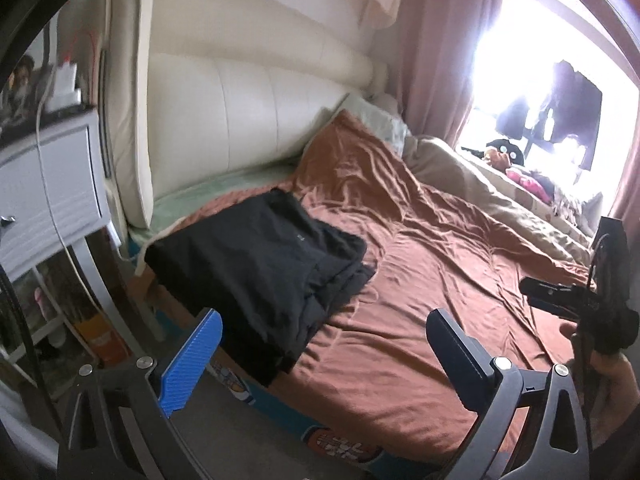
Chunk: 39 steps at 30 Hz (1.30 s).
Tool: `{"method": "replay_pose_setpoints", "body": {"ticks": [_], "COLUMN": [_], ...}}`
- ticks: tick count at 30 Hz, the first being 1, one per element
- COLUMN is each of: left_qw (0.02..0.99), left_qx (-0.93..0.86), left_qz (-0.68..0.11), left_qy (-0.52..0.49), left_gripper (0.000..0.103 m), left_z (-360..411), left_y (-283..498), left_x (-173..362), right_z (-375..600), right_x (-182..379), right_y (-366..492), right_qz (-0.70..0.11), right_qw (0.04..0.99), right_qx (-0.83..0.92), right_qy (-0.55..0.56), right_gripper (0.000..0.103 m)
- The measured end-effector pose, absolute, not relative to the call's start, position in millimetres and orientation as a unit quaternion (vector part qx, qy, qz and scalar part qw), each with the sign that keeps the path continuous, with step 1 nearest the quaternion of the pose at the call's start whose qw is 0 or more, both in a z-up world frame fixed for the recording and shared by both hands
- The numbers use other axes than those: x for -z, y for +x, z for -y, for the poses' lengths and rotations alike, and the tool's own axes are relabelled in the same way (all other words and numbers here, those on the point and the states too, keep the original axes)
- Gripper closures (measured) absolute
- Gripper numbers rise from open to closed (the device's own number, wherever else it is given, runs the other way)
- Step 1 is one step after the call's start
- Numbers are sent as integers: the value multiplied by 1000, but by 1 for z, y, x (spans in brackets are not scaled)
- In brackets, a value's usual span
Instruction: Fold large clothes
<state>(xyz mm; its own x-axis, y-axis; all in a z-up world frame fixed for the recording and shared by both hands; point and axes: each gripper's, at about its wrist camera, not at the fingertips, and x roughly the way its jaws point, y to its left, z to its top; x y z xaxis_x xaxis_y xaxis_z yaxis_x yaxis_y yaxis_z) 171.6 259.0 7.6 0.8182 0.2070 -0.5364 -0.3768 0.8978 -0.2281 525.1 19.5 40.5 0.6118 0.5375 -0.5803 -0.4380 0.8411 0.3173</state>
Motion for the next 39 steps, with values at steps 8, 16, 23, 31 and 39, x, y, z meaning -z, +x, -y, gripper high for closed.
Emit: {"method": "replay_pose_setpoints", "body": {"ticks": [8,16,23,31,39], "left_qw": [950,958,960,964,969], "left_qx": [-136,-99,-55,-24,0], "left_qz": [-238,-241,-252,-252,-237], "left_qy": [-150,-124,-111,-86,-68], "left_gripper": [0,0,0,0,0], "left_z": [-213,-160,-121,-76,-44], "left_y": [148,124,110,91,69], "left_x": [-34,-37,-30,-22,-7], "right_z": [21,72,120,149,167], "right_x": [-53,-50,-44,-38,-19], "right_y": [454,391,337,284,235], "right_qz": [-312,-282,-264,-246,-228], "right_qw": [916,918,927,940,951], "right_qx": [-242,-259,-245,-224,-191], "right_qy": [65,106,100,77,81], "right_gripper": [0,0,0,0,0]}}
